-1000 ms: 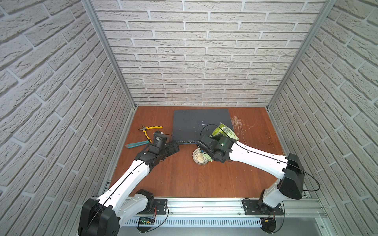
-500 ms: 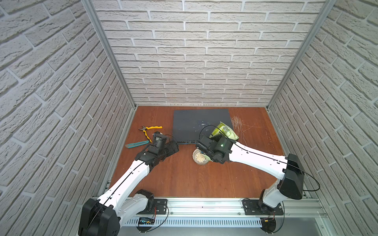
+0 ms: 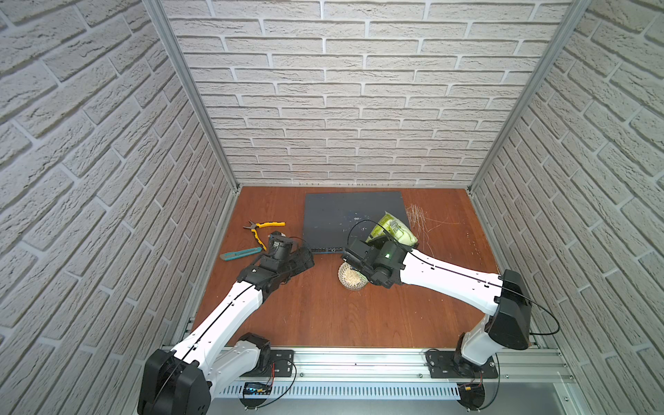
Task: Pour the oats into the breakfast bowl
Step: Pour the oats into the bowl.
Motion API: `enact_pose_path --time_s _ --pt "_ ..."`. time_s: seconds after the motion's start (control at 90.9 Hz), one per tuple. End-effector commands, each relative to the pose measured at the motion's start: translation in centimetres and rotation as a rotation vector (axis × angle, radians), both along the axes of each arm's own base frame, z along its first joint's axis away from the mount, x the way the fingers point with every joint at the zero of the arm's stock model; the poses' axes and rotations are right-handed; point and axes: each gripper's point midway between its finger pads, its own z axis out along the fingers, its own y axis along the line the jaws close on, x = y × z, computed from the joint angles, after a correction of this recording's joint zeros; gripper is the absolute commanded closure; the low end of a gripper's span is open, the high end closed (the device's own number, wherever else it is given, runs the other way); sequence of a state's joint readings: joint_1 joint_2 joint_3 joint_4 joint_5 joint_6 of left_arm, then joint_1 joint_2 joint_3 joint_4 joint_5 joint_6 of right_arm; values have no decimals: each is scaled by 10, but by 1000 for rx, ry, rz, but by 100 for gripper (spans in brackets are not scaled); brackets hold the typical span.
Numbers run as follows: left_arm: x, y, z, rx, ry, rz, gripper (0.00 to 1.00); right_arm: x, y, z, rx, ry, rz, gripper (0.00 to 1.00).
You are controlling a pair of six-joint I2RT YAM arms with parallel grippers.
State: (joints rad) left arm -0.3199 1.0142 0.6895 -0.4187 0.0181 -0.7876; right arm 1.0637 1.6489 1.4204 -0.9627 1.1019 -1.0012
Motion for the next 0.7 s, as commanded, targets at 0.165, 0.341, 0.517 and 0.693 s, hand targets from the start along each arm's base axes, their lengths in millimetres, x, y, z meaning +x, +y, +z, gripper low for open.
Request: enact_pose_path --time_s 0.165,0.341,0.517,0.693 --pt "0 4 -2 8 6 16 2 3 -4 48 -26 -187 -36 97" --pt "0 4 -1 9 5 14 2 1 -8 46 -23 -181 -35 96" --pt "1 4 0 7 5 12 2 -1 -11 44 -24 -178 -39 97" --pt "1 3 1 3 6 10 2 -2 -13 41 2 -165 -44 97"
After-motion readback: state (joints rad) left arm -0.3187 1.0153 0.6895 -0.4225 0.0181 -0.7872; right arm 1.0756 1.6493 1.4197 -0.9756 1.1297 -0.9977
